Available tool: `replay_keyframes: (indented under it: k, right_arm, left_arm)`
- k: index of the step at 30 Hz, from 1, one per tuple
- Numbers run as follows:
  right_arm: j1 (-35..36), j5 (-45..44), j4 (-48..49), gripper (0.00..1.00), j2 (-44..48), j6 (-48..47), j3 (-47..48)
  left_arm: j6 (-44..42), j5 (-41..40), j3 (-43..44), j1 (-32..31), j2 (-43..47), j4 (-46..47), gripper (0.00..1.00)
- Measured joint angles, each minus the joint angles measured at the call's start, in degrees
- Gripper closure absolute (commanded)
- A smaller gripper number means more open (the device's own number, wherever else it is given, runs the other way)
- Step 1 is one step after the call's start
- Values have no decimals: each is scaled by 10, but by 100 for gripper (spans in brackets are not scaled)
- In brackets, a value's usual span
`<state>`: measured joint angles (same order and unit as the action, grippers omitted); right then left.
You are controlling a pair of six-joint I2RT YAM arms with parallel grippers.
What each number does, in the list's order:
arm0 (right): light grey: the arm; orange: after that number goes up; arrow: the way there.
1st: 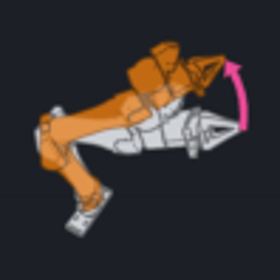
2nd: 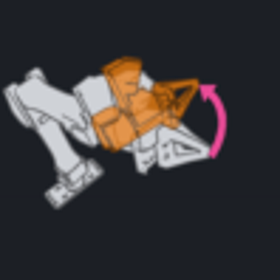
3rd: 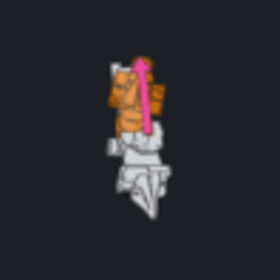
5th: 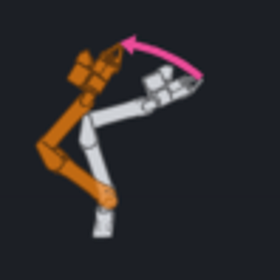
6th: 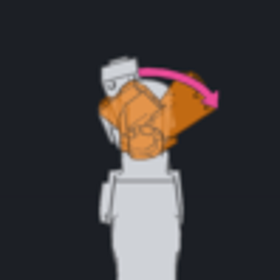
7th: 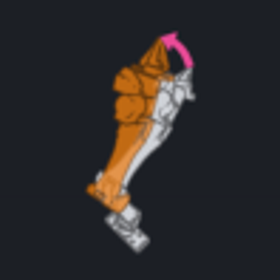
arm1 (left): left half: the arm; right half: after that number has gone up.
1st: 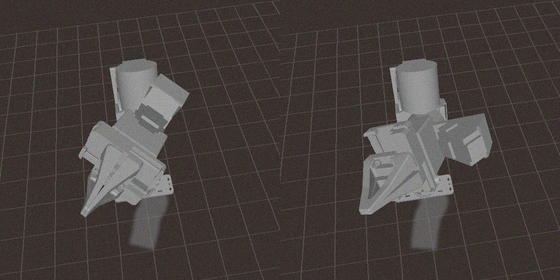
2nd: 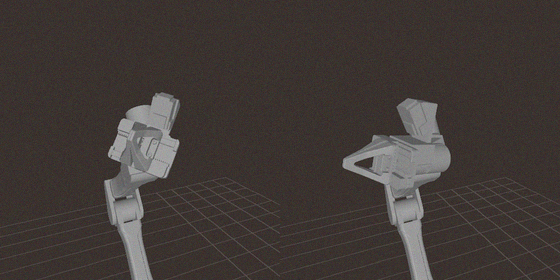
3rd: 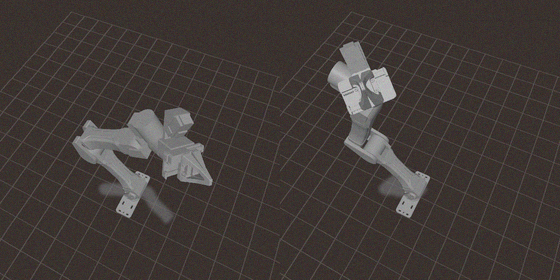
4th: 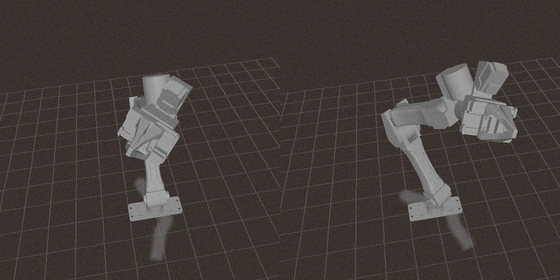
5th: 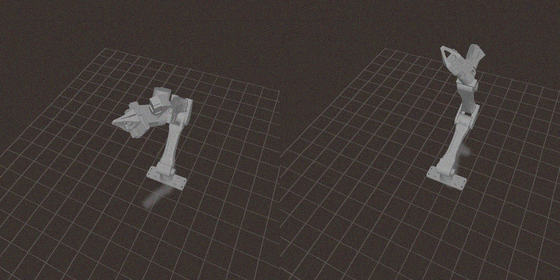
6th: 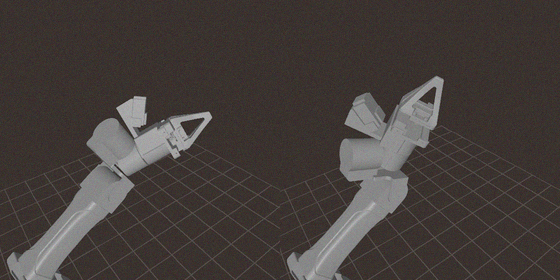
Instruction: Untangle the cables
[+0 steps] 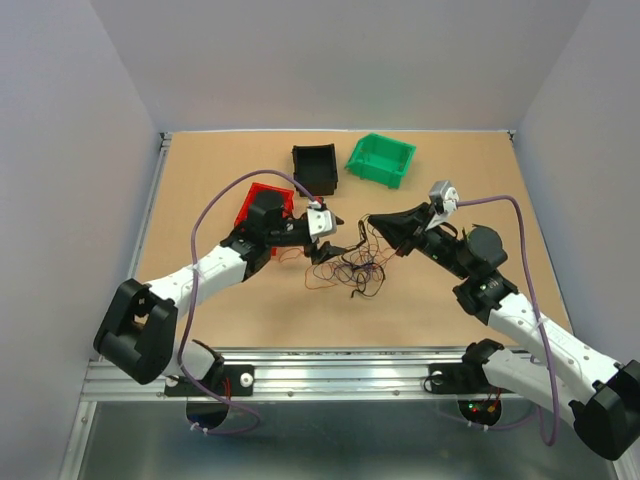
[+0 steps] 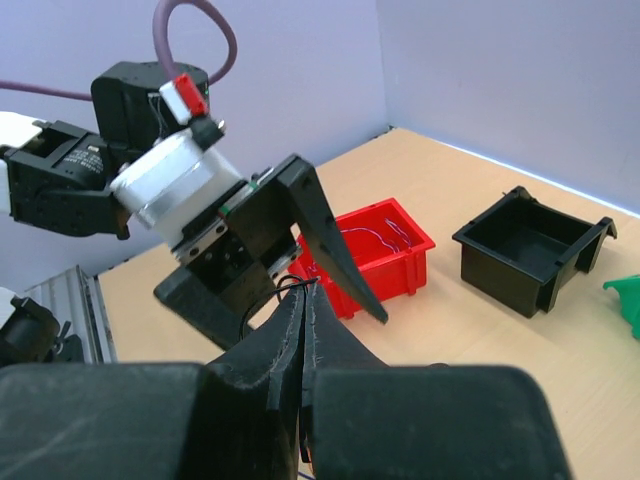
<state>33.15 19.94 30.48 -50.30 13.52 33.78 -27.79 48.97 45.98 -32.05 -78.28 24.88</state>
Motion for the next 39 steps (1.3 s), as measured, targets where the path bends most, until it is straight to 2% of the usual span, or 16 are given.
replay_keyframes:
  k: [7, 10, 11, 13, 14, 16, 17, 22, 26, 29, 32, 39]
  right_arm:
    - [0, -4, 7, 99, 0, 2, 0]
    - [0, -6, 9, 99, 0, 2, 0]
    - [0, -6, 9, 99, 1, 2, 0]
    - [0, -9, 8, 99, 3, 2, -1]
    - [0, -12, 9, 99, 6, 2, -2]
    - [0, -23, 10, 100, 17, 2, -9]
    - [0, -33, 10, 99, 24, 3, -14]
    - [0, -97, 3, 99, 57, 9, -36]
    - [0, -198, -11, 99, 64, 14, -46]
    - [0, -263, -17, 99, 41, 15, -54]
    - [0, -317, -20, 100, -23, 19, -55]
    - [0, -370, -25, 99, -144, 48, -55]
  left_arm:
    - [-50, -9, -6, -28, -1, -18, 23]
    - [-58, -18, -4, -33, -17, -19, 31]
    - [-59, -23, -2, -35, -28, -20, 47]
    - [-62, -31, 7, -42, -56, -26, 64]
    - [-64, -39, 16, -46, -76, -29, 78]
    - [-65, -48, 29, -49, -100, -38, 95]
    - [-63, -52, 34, -50, -110, -42, 100]
    - [-49, -68, 58, -50, -116, -58, 100]
    - [-32, -79, 71, -50, -88, -76, 100]
    - [-28, -104, 131, -51, -59, -127, 100]
    - [-26, -136, 258, -52, -53, -195, 100]
    - [13, -248, 532, -54, -45, -270, 100]
